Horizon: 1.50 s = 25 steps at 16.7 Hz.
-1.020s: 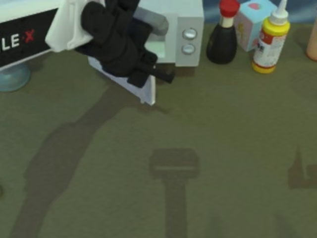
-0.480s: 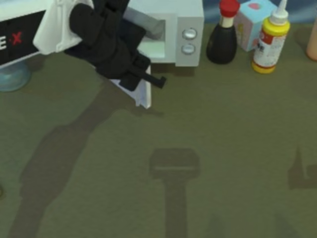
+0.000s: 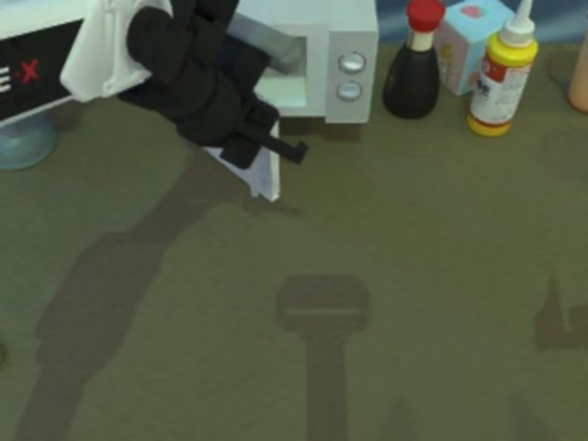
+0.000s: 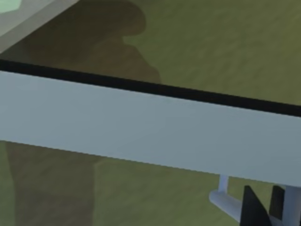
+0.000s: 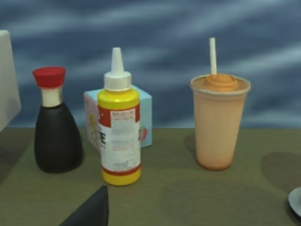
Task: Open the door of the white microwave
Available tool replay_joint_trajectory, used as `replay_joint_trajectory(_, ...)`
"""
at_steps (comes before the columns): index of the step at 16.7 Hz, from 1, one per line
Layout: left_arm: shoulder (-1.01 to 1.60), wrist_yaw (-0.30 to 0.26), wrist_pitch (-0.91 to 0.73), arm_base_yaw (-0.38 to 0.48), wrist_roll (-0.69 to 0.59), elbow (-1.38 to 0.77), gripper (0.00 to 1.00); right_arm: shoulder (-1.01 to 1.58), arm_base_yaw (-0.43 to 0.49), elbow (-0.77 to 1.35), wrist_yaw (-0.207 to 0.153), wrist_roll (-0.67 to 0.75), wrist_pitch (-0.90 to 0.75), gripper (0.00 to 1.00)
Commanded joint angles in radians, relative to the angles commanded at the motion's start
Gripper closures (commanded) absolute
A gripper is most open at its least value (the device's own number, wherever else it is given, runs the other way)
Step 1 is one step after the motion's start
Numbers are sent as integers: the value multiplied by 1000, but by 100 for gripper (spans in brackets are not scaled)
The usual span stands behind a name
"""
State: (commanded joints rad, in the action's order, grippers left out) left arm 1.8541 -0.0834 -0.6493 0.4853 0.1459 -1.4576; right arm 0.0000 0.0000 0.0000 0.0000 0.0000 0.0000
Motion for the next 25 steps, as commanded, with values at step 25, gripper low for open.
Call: replay_joint_trajectory(25,-52,-86,-8,-56,154,64,100,0,0,0,0,0,0,0)
